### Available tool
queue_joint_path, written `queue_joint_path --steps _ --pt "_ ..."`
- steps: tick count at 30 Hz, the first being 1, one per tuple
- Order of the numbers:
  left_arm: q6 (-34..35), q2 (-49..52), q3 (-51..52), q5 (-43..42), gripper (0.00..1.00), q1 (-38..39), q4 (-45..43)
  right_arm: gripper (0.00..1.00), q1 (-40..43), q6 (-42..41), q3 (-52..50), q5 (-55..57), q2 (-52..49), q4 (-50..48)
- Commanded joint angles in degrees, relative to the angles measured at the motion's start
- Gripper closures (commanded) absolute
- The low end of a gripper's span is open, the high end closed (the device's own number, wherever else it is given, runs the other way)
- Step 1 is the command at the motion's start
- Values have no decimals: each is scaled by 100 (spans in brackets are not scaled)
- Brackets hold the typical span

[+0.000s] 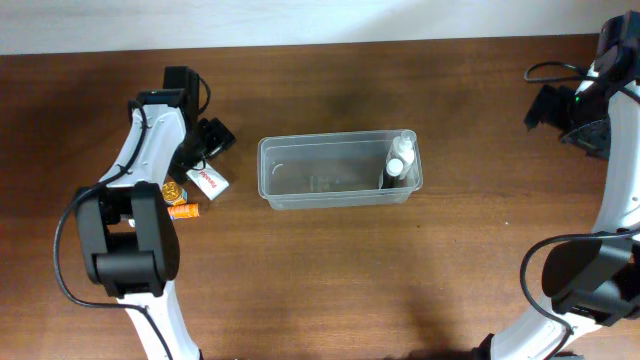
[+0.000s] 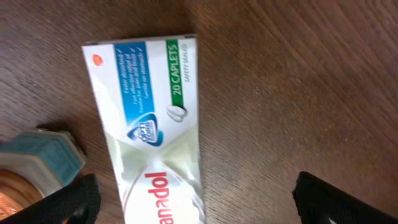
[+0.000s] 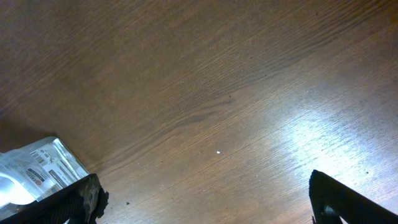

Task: Pack container
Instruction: 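Lower the left gripper onto the white Panadol box and grasp it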

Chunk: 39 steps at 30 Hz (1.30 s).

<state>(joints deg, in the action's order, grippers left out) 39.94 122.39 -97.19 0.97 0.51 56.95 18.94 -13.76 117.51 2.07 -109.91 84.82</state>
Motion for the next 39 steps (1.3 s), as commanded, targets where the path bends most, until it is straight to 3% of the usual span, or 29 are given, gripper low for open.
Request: queue_joint_path --steps 1,32,37,39 --pt "81 63 -50 184 1 -28 -9 2 -13 -70 2 -9 -13 -17" --pt "76 883 -33 195 1 -232 114 2 -13 -70 2 -11 -13 -17" --pt "26 883 -33 184 11 -321 72 2 -13 -70 2 -9 -13 -17" --pt "-37 883 -33 184 23 -341 61 1 -13 -70 2 -11 -13 -17"
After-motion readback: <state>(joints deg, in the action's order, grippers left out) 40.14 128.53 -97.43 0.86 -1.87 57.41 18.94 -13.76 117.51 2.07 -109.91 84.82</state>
